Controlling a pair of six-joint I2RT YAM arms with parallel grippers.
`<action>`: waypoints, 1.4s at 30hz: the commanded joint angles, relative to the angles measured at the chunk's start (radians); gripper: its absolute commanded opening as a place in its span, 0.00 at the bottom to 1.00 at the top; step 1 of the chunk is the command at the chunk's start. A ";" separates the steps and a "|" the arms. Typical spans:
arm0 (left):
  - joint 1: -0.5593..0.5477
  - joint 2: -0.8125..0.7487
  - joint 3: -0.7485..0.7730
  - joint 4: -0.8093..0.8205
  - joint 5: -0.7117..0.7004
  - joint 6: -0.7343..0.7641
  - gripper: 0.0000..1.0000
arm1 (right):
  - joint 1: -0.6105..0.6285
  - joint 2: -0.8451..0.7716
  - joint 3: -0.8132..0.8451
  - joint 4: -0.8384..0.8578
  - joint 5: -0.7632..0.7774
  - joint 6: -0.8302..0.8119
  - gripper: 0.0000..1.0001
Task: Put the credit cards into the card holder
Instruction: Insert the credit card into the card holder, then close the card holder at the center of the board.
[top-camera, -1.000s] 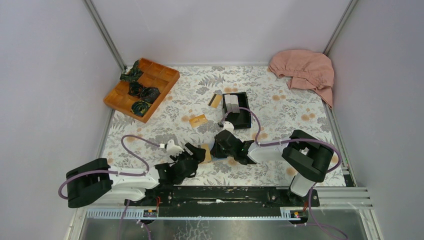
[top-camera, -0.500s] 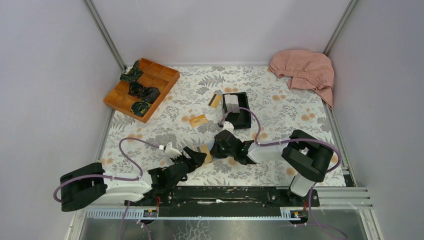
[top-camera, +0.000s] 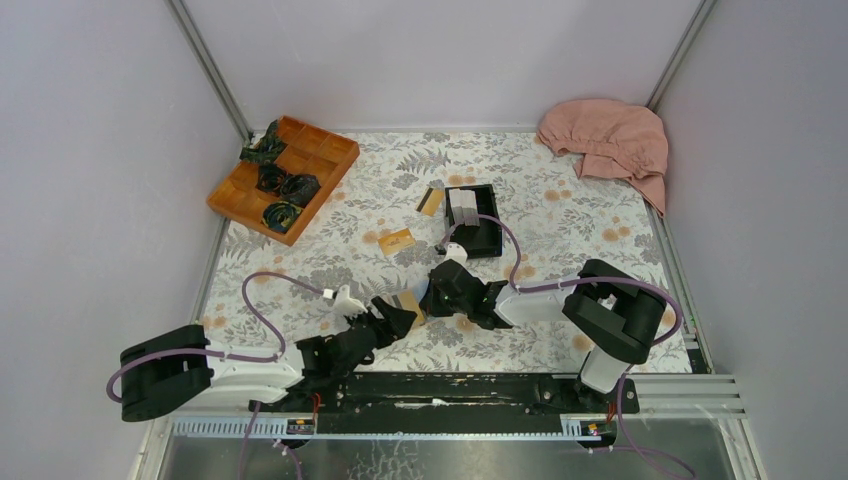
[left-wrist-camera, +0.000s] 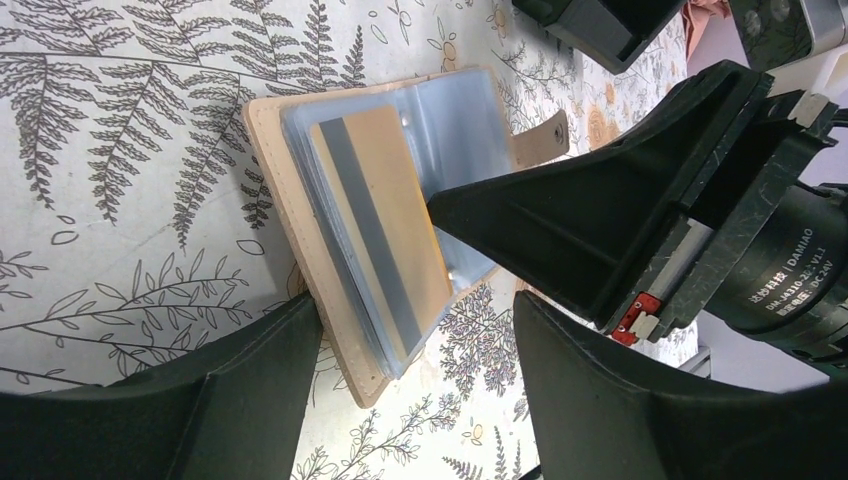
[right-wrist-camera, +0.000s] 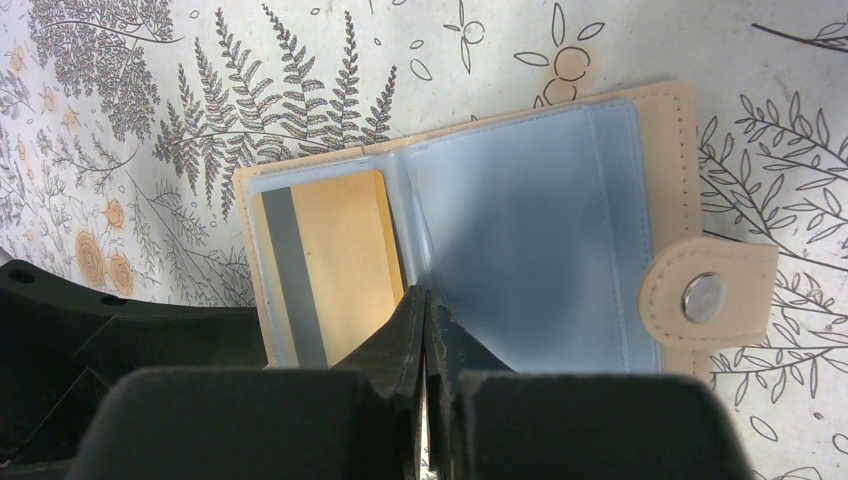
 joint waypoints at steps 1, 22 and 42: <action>-0.008 -0.003 0.031 0.008 -0.031 0.046 0.74 | 0.006 0.024 -0.002 -0.080 -0.022 -0.025 0.00; -0.009 0.194 0.315 -0.287 -0.048 0.113 0.17 | 0.006 -0.026 -0.002 -0.126 0.009 -0.052 0.02; -0.060 0.421 0.716 -0.831 -0.121 0.177 0.00 | 0.008 -0.222 -0.028 -0.248 0.136 -0.098 0.32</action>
